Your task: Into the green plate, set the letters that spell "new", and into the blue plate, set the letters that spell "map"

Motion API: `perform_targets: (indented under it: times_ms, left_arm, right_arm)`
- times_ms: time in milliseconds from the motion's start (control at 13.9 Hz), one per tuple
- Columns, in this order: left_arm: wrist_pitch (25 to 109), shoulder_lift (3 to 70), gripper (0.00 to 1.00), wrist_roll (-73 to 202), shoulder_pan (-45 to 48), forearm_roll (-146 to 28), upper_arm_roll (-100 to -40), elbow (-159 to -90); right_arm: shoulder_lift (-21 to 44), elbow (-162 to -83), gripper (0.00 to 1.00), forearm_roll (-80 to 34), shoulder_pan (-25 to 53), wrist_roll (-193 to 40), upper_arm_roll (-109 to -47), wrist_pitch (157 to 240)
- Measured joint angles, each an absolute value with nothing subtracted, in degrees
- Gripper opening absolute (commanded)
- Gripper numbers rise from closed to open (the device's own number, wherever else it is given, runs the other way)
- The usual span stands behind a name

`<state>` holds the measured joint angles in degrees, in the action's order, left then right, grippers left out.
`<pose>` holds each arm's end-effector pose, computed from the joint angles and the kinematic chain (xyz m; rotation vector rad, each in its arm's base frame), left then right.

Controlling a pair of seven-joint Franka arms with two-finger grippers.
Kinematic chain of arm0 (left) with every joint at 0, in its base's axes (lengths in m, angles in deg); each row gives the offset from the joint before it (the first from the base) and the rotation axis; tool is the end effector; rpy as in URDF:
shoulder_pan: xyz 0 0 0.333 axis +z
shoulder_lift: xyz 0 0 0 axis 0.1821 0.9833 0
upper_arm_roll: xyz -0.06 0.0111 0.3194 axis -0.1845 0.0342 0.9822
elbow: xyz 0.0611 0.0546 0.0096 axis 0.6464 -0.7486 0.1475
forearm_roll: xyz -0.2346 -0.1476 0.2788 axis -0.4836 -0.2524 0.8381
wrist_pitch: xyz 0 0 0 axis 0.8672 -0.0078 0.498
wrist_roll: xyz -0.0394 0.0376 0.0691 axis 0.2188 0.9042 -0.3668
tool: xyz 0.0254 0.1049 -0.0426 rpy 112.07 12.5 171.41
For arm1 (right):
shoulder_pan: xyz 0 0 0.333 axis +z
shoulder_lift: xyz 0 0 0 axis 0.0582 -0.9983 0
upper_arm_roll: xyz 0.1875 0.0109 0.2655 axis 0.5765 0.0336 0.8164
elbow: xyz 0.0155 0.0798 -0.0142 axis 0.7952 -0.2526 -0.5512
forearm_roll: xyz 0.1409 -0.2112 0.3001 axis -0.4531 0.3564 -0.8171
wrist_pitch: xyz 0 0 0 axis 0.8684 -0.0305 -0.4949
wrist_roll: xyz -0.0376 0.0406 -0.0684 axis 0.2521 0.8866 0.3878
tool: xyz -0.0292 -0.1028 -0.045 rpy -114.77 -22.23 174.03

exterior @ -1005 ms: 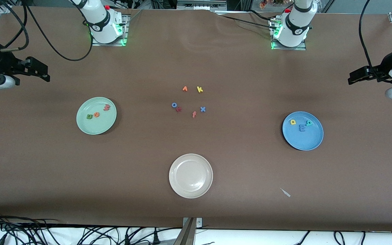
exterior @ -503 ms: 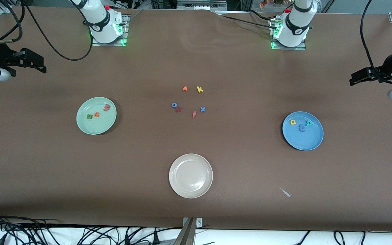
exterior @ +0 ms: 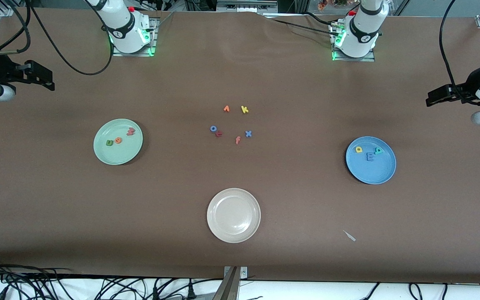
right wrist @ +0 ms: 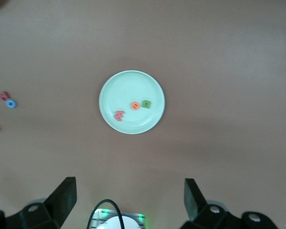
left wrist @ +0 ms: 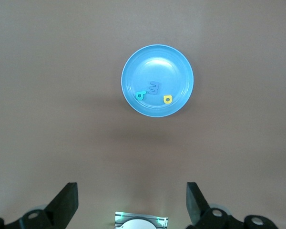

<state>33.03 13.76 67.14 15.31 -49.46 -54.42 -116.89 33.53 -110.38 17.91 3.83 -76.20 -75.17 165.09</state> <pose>0.5516 0.0235 0.5746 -3.1078 -0.1671 0.3094 0.5469 0.0356 0.6228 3.0532 0.2628 -0.1835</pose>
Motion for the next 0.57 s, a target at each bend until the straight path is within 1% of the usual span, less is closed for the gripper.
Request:
perform_targets:
  times_ms: [144, 574]
  left_arm:
    - [33.0, 13.8, 1.00, 67.1, 15.3, -49.5, -54.4, -116.9]
    - [33.1, 13.9, 1.00, 67.1, 15.3, -49.5, -54.4, -116.9]
  right_arm:
    - [33.5, -110.4, 1.00, 18.5, 4.4, -77.5, -74.3, 165.1]
    - [33.5, -110.4, 1.00, 18.3, 4.1, -77.7, -74.9, 165.1]
